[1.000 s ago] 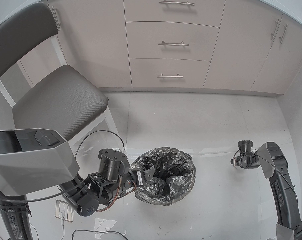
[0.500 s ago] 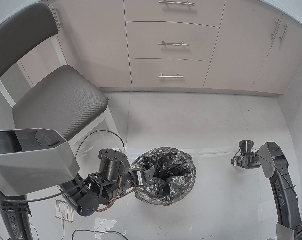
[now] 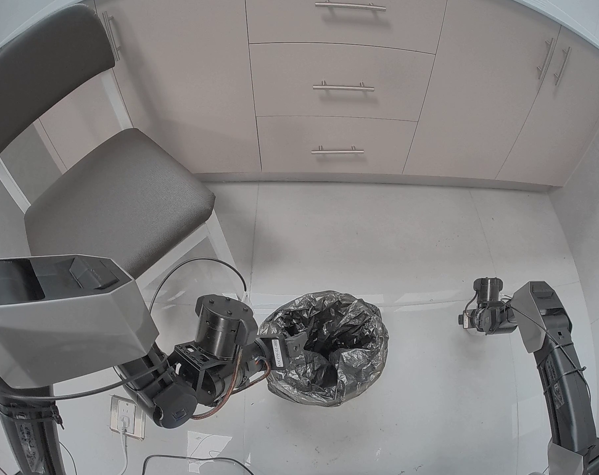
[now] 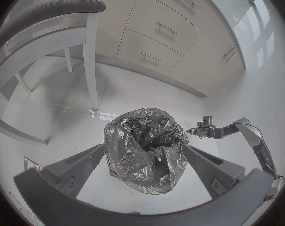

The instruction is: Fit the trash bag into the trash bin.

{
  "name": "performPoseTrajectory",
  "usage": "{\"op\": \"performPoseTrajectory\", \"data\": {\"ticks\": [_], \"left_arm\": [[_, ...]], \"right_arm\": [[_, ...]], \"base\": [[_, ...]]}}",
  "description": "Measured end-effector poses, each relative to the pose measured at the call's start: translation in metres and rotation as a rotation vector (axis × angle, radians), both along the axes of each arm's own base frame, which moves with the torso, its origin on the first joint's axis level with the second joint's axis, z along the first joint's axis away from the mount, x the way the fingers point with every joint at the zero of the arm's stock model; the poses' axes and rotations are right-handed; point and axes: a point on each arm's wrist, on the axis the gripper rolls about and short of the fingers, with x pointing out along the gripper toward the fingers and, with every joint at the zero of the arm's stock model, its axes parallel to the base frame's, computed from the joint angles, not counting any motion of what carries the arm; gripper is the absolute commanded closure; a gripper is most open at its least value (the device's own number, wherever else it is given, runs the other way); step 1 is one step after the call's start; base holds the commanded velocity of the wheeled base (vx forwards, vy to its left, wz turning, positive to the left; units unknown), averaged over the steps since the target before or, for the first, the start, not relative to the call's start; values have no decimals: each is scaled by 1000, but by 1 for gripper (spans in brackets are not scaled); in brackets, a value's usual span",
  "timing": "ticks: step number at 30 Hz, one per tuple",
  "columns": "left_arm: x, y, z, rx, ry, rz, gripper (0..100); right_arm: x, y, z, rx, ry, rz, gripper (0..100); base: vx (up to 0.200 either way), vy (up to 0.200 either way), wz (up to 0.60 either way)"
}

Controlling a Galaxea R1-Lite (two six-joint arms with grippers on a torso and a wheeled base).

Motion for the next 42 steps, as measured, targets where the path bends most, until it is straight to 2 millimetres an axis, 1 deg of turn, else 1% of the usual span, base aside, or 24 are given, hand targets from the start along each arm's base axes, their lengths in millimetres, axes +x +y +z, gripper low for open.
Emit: {"op": "performPoseTrajectory", "data": {"ticks": [24, 25, 42], "left_arm": [[1, -1, -2, -8, -10, 0, 0], [1, -1, -2, -8, -11, 0, 0], [1, 0, -2, -8, -10, 1, 0]], "right_arm": [[0, 2, -1, -1, 9, 4, 0], [0, 2, -1, -1, 11, 5, 100], [0, 2, -1, -3, 13, 8, 100]], "base": [[0, 0, 0], [0, 0, 0], [0, 0, 0]]}}
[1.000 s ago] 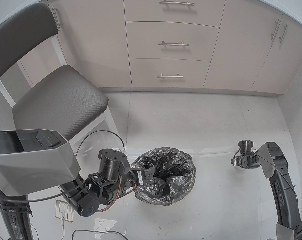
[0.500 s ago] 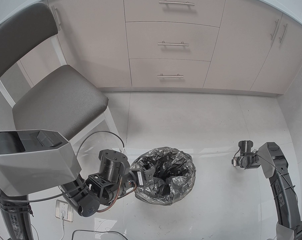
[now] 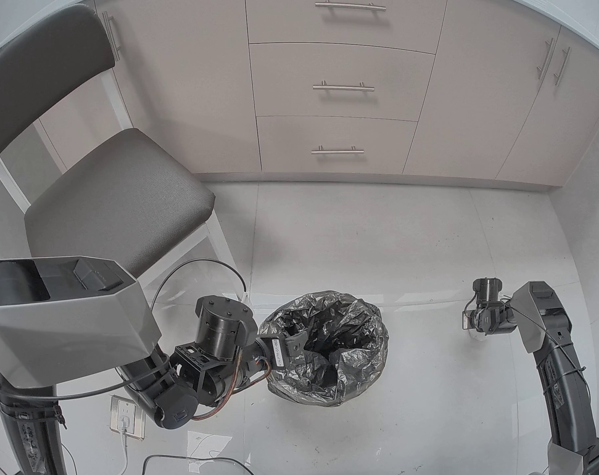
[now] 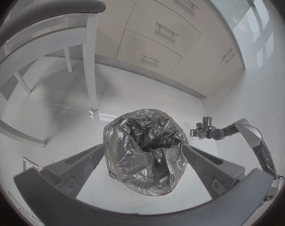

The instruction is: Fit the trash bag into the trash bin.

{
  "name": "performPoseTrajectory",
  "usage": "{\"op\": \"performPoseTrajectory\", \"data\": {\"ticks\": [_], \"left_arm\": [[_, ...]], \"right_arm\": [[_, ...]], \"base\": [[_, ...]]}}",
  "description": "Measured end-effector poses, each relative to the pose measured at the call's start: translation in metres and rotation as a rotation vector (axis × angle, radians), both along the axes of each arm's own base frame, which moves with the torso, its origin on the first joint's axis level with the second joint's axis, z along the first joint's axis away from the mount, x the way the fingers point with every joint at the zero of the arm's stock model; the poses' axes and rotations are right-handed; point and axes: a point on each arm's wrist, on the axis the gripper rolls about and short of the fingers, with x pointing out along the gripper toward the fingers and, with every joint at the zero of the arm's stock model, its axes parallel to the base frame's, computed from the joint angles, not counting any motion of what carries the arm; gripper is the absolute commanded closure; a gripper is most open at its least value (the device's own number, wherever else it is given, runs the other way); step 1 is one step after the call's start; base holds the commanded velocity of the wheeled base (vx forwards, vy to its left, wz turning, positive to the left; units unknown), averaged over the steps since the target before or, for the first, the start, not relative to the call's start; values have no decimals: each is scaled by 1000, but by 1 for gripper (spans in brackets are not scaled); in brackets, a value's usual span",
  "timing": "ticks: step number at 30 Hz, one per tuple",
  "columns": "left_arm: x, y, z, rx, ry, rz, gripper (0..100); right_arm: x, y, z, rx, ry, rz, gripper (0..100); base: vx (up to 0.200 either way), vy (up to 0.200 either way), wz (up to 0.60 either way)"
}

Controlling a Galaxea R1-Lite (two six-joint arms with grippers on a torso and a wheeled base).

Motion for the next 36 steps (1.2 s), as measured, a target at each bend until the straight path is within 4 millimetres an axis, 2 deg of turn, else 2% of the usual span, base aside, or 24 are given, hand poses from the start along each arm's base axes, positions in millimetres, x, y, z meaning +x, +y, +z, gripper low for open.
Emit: {"op": "performPoseTrajectory", "data": {"ticks": [6, 7, 24, 36], "left_arm": [[0, 0, 0, 1, 1, 0, 0], [0, 0, 0, 0, 1, 0, 0], [0, 0, -1, 2, 2, 0, 0], [0, -1, -1, 2, 2, -2, 0]], "right_arm": [[0, 0, 0, -3, 3, -2, 100], [0, 0, 0, -4, 5, -2, 0], [-4, 0, -4, 0, 61, -1, 0], [-13, -24, -8, 12, 116, -43, 0]], "base": [[0, 0, 0], [0, 0, 0], [0, 0, 0], [0, 0, 0]]}}
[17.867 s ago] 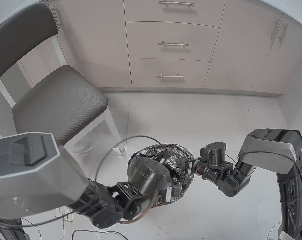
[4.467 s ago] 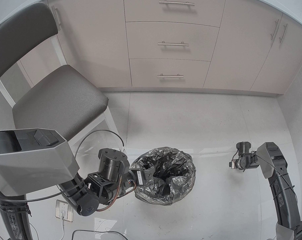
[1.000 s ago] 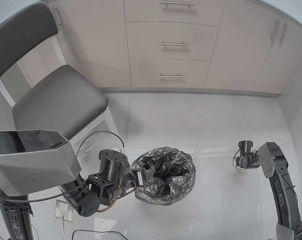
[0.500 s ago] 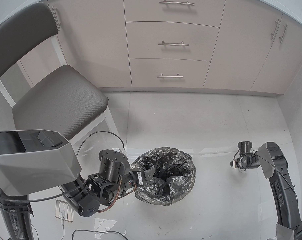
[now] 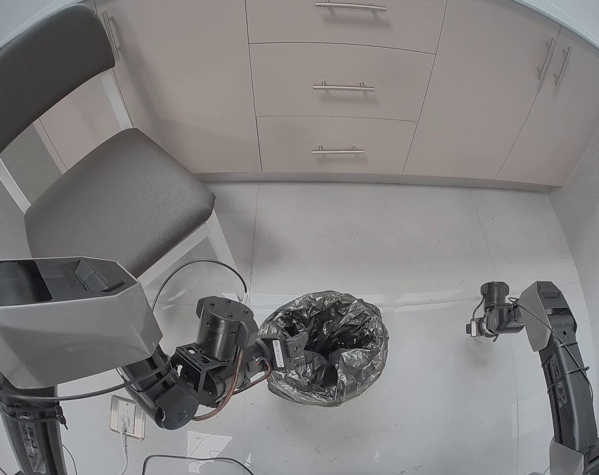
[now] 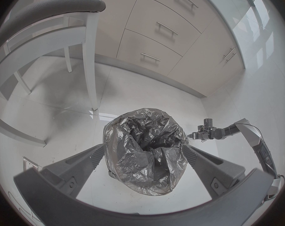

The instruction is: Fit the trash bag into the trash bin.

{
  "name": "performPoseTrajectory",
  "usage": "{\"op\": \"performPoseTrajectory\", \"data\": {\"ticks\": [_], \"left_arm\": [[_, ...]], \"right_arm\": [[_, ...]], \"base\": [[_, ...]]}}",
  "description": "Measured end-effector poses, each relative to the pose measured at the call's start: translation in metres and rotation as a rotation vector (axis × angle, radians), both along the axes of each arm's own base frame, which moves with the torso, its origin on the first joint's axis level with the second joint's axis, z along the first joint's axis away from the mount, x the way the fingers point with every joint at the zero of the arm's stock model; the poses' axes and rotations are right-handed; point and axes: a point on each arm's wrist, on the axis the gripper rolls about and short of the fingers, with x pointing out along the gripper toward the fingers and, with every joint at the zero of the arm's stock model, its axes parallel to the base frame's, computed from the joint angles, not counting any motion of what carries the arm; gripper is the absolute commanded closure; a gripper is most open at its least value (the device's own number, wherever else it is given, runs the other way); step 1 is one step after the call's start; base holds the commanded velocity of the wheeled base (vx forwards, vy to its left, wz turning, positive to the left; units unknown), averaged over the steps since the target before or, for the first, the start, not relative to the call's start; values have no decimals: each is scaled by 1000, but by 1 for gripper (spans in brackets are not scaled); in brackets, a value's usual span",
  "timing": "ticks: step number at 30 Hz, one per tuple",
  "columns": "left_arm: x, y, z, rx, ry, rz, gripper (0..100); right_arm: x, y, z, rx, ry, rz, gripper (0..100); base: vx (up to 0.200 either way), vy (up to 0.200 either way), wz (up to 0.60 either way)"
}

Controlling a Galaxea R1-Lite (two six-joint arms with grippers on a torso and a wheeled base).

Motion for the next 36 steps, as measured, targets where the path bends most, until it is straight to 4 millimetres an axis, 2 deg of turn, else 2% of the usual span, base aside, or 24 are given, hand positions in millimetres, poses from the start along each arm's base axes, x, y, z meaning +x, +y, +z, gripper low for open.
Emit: {"op": "performPoseTrajectory", "data": {"ticks": [9, 10, 36], "left_arm": [[0, 0, 0, 0, 0, 0, 0], [0, 0, 0, 0, 0, -1, 0], [0, -1, -1, -6, -7, -1, 0]], "right_arm": [[-1, -5, 0, 18, -4, 7, 0], [-1, -5, 0, 18, -5, 5, 100], [-1, -2, 0, 11, -2, -6, 100]], "base": [[0, 0, 0], [0, 0, 0], [0, 0, 0]]}}
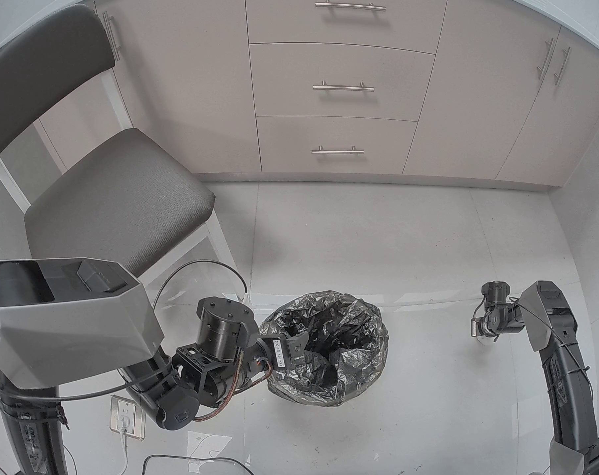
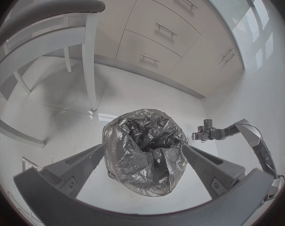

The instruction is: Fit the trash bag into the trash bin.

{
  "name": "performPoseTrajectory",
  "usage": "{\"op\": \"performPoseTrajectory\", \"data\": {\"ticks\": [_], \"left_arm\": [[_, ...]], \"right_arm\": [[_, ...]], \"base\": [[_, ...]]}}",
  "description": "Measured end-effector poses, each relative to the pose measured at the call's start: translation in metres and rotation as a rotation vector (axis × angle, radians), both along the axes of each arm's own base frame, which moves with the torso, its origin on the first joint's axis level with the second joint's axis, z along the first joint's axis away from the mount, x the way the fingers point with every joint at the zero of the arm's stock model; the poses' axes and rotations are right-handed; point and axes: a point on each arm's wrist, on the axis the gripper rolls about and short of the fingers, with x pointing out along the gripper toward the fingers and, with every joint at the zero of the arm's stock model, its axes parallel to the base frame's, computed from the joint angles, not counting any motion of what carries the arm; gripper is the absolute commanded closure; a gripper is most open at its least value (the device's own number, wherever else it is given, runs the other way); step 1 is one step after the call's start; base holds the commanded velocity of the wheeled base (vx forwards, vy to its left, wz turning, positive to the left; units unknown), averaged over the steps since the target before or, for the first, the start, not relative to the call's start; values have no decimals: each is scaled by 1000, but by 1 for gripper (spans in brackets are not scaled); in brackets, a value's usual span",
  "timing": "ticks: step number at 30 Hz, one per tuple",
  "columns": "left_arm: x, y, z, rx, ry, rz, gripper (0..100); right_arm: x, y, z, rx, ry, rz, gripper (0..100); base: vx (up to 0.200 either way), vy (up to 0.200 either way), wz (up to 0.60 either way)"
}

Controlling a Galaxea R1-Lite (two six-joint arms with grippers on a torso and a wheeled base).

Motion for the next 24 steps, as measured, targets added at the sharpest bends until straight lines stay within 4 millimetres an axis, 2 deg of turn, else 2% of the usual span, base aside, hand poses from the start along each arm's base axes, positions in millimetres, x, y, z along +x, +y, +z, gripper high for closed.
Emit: {"op": "performPoseTrajectory", "data": {"ticks": [4, 9, 12, 15, 24], "left_arm": [[0, 0, 0, 0, 0, 0, 0], [0, 0, 0, 0, -1, 0, 0], [0, 0, 1, -4, -5, 0, 0], [0, 0, 2, -12, -17, 0, 0], [-1, 1, 3, -18, -28, 0, 0]], "right_arm": [[-3, 1, -3, 0, 43, -4, 100], [-14, 5, -10, 10, 189, -10, 100], [-15, 7, -7, 10, 205, -8, 100], [-9, 7, 10, 4, 180, -3, 100], [10, 15, 77, -21, 68, 14, 100]], "base": [[0, 0, 0], [0, 0, 0], [0, 0, 0], [0, 0, 0], [0, 0, 0]]}}
